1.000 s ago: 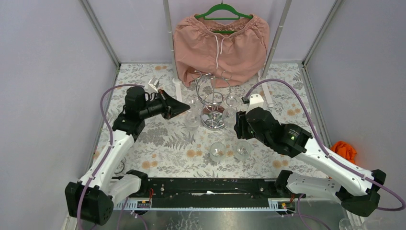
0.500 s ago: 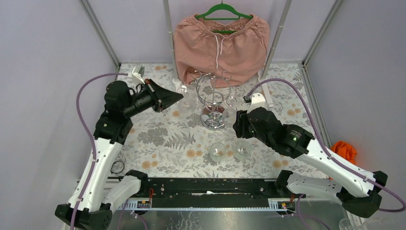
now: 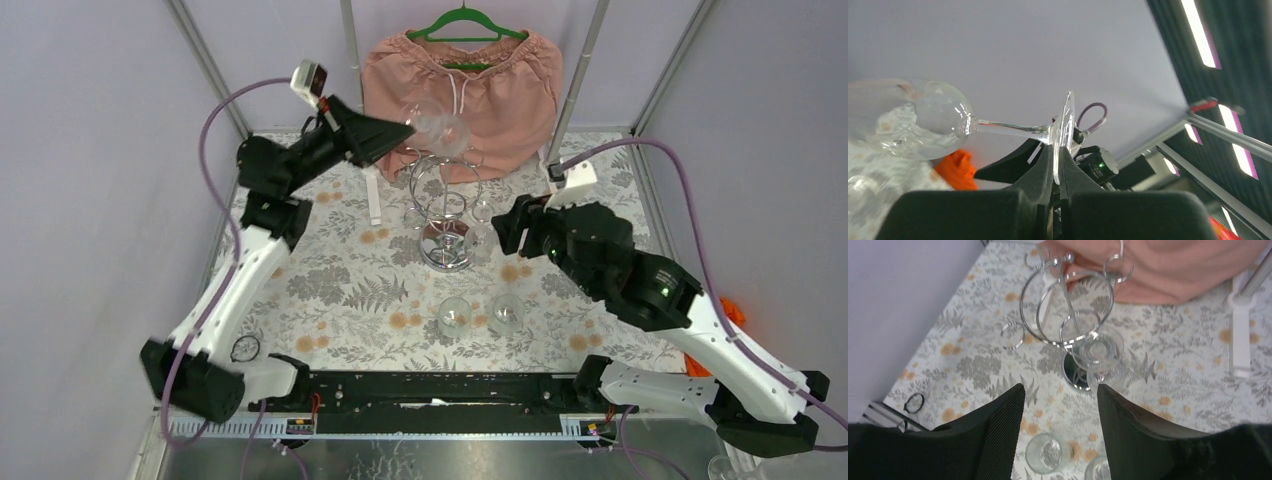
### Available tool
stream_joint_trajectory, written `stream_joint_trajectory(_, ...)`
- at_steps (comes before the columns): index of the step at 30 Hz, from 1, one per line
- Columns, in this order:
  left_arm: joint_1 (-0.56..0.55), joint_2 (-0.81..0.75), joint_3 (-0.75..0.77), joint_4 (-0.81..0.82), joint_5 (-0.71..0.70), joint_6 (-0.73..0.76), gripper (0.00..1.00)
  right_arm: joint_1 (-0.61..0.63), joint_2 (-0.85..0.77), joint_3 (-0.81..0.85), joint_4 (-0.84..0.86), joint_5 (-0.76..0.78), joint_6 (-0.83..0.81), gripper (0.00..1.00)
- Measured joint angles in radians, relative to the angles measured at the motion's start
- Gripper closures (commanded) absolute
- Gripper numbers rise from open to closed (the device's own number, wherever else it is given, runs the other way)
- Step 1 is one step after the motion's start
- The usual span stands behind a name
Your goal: Take the wine glass off the wine glass rack
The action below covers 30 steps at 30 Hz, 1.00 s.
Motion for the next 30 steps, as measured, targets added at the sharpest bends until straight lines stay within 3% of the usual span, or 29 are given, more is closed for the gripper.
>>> stream_joint_trajectory(7,-0.046,0.364,0.23,0.64,0.016,-0.378,1.0,0.0,-0.003,0.088,0.064,0.061,-0.084,0.37)
stream_joint_trajectory(11,-0.053,0.497,0.342,0.885,-0.011,-0.537,1.0,-0.002,-0.024,0.134,0.079,0.095,-0.135,0.38)
stream_joint_trajectory(20,-0.052,0.567,0.43,1.026,-0.028,-0.629,1.0,-0.002,0.013,0.373,0.062,0.085,-0.187,0.36)
stream_joint_trajectory(26,-0.033,0.569,0.455,1.063,-0.043,-0.638,1.0,-0.022,0.209,0.664,0.019,0.066,-0.231,0.37)
stream_joint_trajectory(30,0.002,0.562,0.435,1.067,-0.048,-0.638,1.0,-0.093,0.408,0.986,-0.077,0.048,-0.264,0.4)
